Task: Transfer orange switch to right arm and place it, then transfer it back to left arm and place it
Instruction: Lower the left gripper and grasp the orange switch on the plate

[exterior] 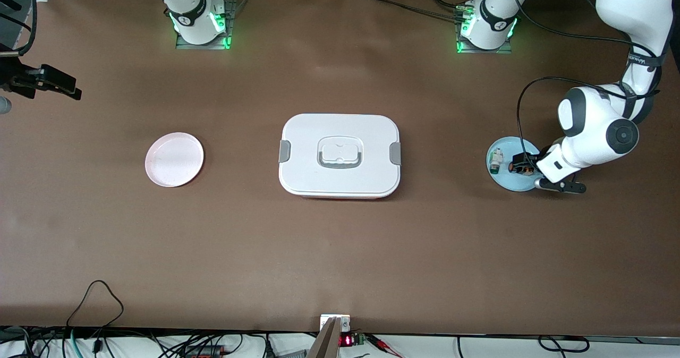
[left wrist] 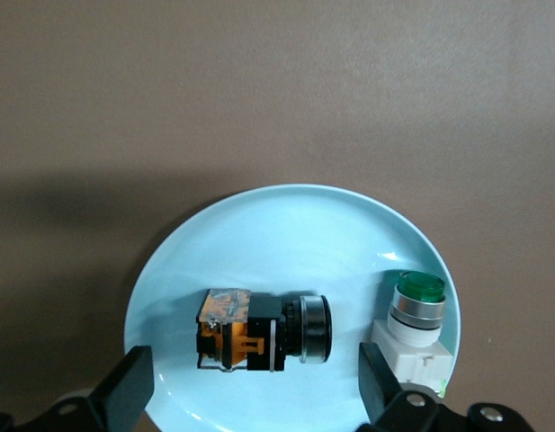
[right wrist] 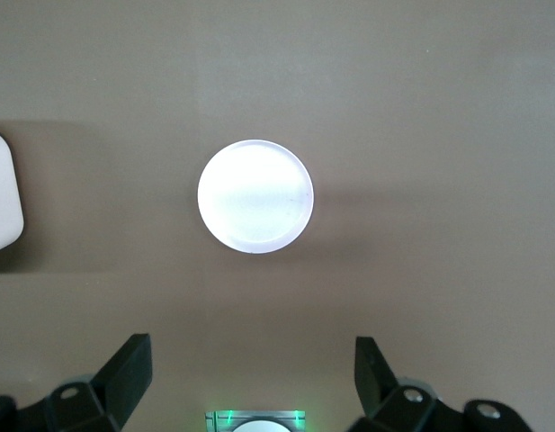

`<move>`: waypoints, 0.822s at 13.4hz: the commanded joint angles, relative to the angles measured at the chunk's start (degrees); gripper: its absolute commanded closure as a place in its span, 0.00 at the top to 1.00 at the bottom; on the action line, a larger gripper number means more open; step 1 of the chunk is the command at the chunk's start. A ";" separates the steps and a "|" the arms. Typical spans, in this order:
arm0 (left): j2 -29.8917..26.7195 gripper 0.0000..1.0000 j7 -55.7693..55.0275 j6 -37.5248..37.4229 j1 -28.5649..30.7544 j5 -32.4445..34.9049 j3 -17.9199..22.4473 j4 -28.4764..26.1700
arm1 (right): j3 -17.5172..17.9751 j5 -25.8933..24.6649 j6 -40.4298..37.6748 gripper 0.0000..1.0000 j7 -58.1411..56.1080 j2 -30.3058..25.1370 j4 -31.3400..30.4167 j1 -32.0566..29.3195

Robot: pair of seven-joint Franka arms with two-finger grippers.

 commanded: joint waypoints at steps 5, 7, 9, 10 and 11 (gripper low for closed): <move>2.32 1.00 0.05 1.74 0.54 -1.76 -0.41 -0.58 | -0.11 -0.01 -0.27 1.00 0.70 0.05 0.18 -0.10; 2.68 1.00 0.05 1.83 0.54 -1.76 -0.41 -0.58 | -0.02 -0.01 -0.27 1.00 0.70 0.05 0.18 -0.19; 3.03 1.00 0.05 1.91 0.54 -1.85 -0.41 -0.58 | -0.11 -0.01 -0.44 1.00 0.70 0.14 0.18 -0.27; 3.12 0.99 0.05 1.91 0.54 -1.85 -0.41 -0.58 | -0.11 -0.01 -0.44 1.00 0.70 0.14 0.18 -0.28; 3.20 0.93 -0.04 1.91 0.63 -1.85 -0.50 -0.58 | -0.11 -0.01 -0.44 1.00 0.70 0.14 0.18 -0.28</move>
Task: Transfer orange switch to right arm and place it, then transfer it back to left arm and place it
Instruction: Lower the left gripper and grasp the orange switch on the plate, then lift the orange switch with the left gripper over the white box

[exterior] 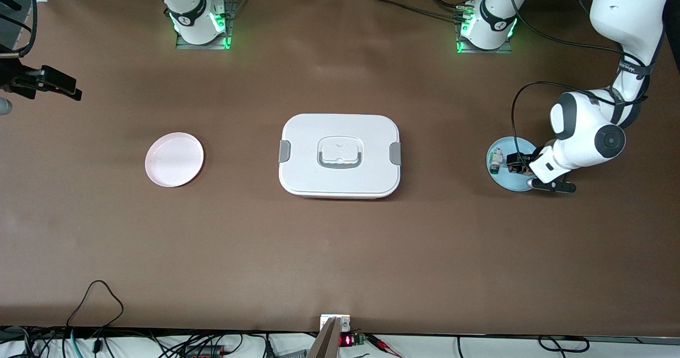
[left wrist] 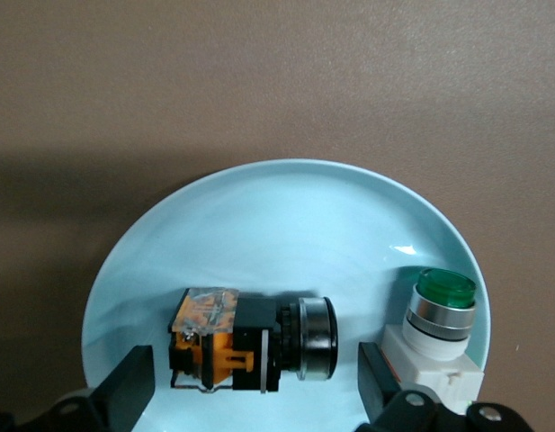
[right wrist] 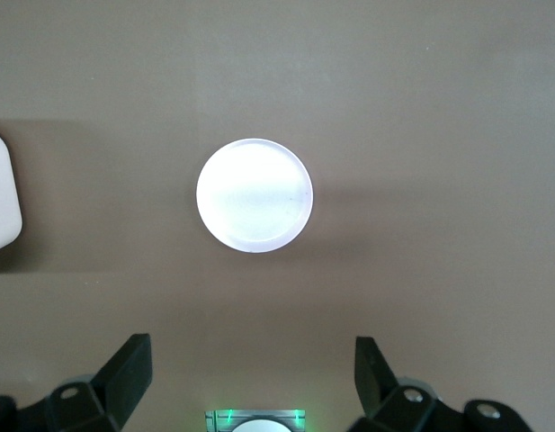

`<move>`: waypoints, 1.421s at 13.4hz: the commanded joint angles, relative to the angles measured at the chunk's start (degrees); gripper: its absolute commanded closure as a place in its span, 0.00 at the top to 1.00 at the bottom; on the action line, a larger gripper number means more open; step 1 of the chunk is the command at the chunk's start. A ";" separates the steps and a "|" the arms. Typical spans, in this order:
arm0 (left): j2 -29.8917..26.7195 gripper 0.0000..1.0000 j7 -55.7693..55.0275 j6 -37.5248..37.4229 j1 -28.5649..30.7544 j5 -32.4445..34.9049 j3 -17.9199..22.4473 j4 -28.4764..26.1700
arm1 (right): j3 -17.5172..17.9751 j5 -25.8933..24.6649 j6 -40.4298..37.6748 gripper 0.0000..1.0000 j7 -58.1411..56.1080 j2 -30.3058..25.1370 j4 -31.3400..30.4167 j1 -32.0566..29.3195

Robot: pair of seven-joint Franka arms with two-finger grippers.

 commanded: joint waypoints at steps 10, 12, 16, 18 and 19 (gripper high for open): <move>-1.64 0.23 1.40 -10.86 0.51 -1.51 -0.76 5.34 | 0.12 0.08 -0.22 1.00 0.70 1.12 0.20 0.12; -1.64 0.23 1.31 -20.01 0.43 -2.73 -0.85 11.14 | 0.20 0.08 -0.05 1.00 0.70 2.17 0.20 0.29; -3.83 0.25 -0.79 -33.82 0.25 -9.05 -1.46 16.08 | 0.47 0.17 0.04 1.00 0.70 3.58 0.20 0.91; -5.76 0.25 -5.87 -38.66 -0.01 -11.08 -2.25 16.26 | 0.47 0.43 -0.31 1.00 0.00 3.58 0.20 0.65; -6.99 0.25 -8.16 -41.29 -0.01 -12.48 -3.65 16.78 | 0.21 0.70 -0.48 1.00 -0.09 3.41 0.29 0.39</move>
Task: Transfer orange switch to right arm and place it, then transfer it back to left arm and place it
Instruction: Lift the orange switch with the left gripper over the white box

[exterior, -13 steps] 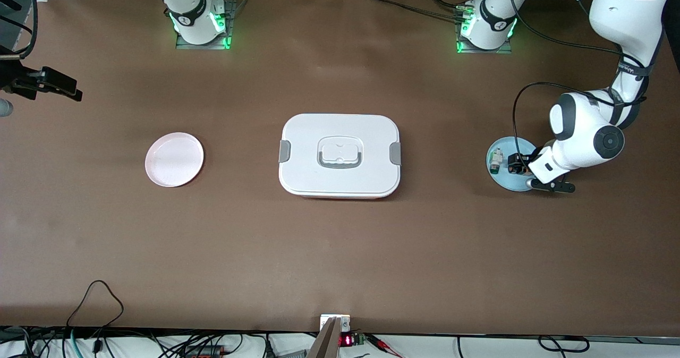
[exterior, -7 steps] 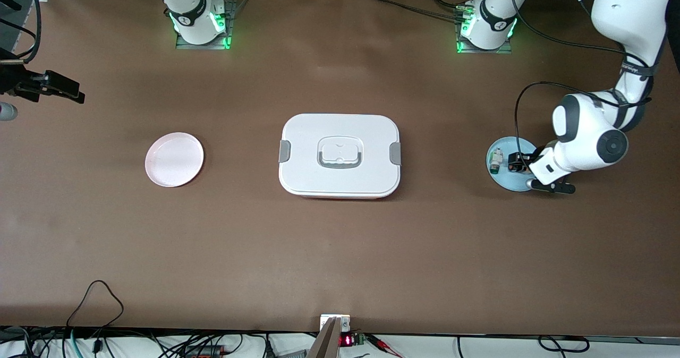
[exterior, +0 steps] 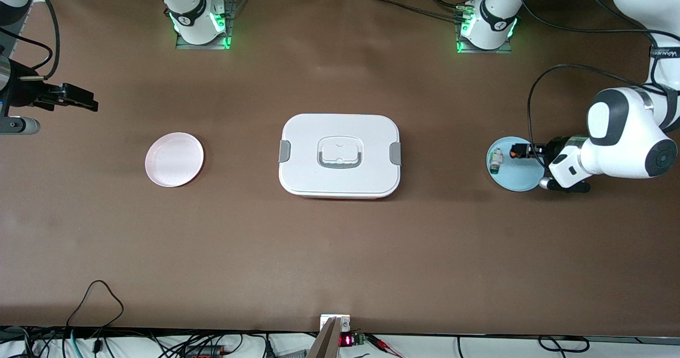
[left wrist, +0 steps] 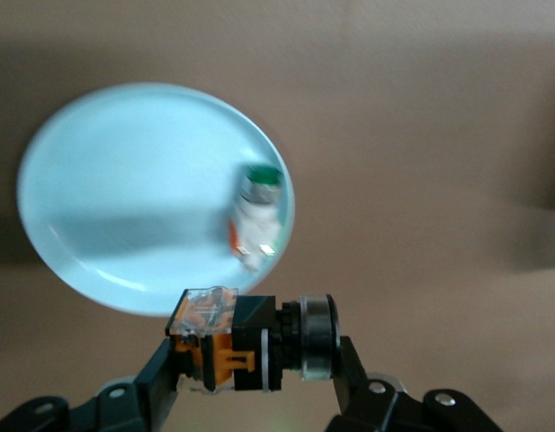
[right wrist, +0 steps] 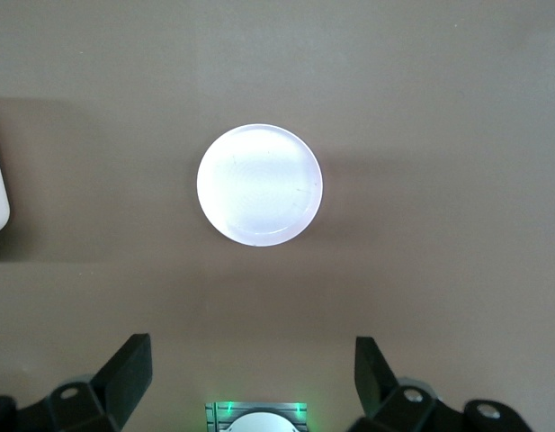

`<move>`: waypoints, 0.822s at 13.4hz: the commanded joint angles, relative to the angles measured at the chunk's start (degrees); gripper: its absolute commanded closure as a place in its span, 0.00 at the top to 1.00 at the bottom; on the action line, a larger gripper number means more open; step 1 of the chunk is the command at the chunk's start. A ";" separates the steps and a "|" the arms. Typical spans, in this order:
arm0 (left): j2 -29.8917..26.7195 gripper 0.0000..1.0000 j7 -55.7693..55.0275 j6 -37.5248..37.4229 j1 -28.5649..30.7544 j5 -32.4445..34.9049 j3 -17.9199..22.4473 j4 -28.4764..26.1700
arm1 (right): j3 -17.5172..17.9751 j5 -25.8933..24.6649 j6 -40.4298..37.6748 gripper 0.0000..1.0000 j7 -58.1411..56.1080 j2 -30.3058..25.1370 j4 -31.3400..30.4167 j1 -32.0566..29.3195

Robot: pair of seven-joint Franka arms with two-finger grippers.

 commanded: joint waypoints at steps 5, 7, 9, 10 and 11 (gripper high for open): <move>-8.44 0.23 -20.09 -19.45 -0.04 -7.18 -10.07 6.46 | -0.01 1.22 -0.34 1.00 0.00 -0.75 0.41 -0.07; -8.63 0.23 -31.51 -25.95 0.05 -9.98 -13.85 11.47 | 0.08 2.79 -0.52 1.00 -0.09 -1.19 0.41 -0.07; -8.54 0.22 -37.95 -30.62 -0.04 -16.48 -15.97 15.00 | -0.09 6.47 -0.60 1.00 -0.96 -1.36 0.41 -0.24; -8.63 0.22 -43.37 -31.86 -0.04 -21.73 -17.29 15.62 | -0.44 9.19 -0.52 1.00 -1.23 -1.36 0.41 -0.42; -8.72 0.21 -49.69 -32.39 -0.04 -26.48 -18.52 16.23 | -0.53 11.22 -0.08 1.00 -1.23 -1.36 0.41 -0.59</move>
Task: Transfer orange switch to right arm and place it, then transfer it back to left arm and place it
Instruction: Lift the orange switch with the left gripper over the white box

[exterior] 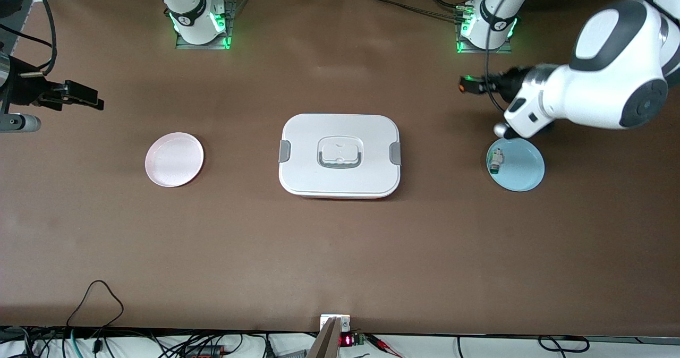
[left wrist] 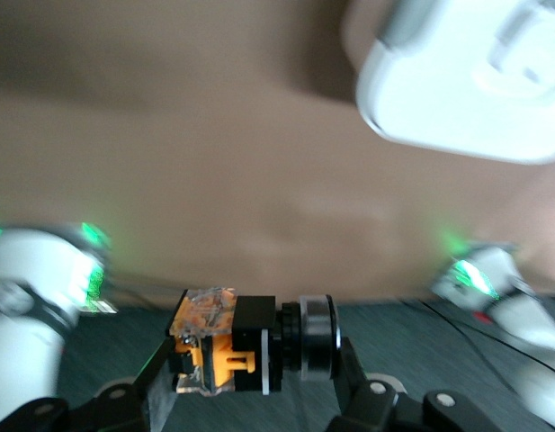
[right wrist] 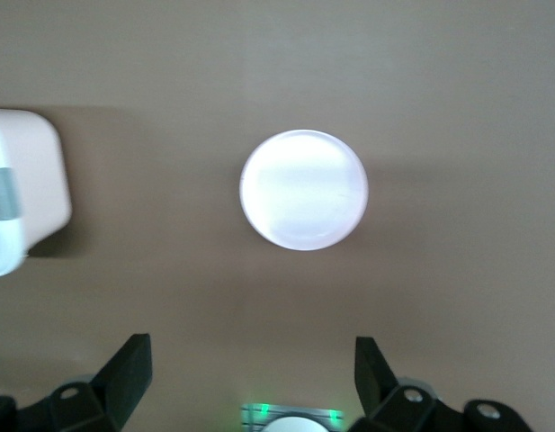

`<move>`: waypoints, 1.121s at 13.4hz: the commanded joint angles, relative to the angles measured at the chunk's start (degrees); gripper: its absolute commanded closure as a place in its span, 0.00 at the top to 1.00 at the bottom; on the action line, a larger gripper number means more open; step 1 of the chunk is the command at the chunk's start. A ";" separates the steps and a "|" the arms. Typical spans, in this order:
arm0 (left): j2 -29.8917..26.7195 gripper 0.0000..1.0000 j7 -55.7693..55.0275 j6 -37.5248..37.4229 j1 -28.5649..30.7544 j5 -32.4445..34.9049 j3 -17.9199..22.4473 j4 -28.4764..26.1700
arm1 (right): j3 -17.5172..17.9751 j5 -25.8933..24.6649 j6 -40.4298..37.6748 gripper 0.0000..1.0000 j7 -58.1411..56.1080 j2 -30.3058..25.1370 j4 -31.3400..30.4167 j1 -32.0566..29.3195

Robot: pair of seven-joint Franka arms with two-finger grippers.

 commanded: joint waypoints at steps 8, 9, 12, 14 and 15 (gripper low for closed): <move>4.79 0.14 -34.21 10.95 -4.86 -37.97 -6.36 5.16 | -0.24 29.17 -0.76 1.00 -2.47 -0.72 -0.08 -0.93; 5.84 0.15 -34.39 14.37 -6.08 -41.05 -6.36 5.24 | -0.07 30.85 -0.76 1.00 -2.38 -0.72 0.01 -0.66; 7.51 0.14 -36.75 26.41 -8.71 -47.74 -6.36 5.16 | 0.46 38.84 -2.60 1.00 -2.38 0.06 -0.35 0.39; 7.87 0.14 -38.51 33.71 -11.18 -50.47 -6.36 5.16 | 0.46 45.16 -2.61 1.00 -2.38 1.47 -0.34 1.27; 8.48 0.14 -39.65 37.31 -13.02 -51.61 -6.36 5.16 | 0.46 48.15 -2.44 1.00 -2.38 1.91 -0.26 2.05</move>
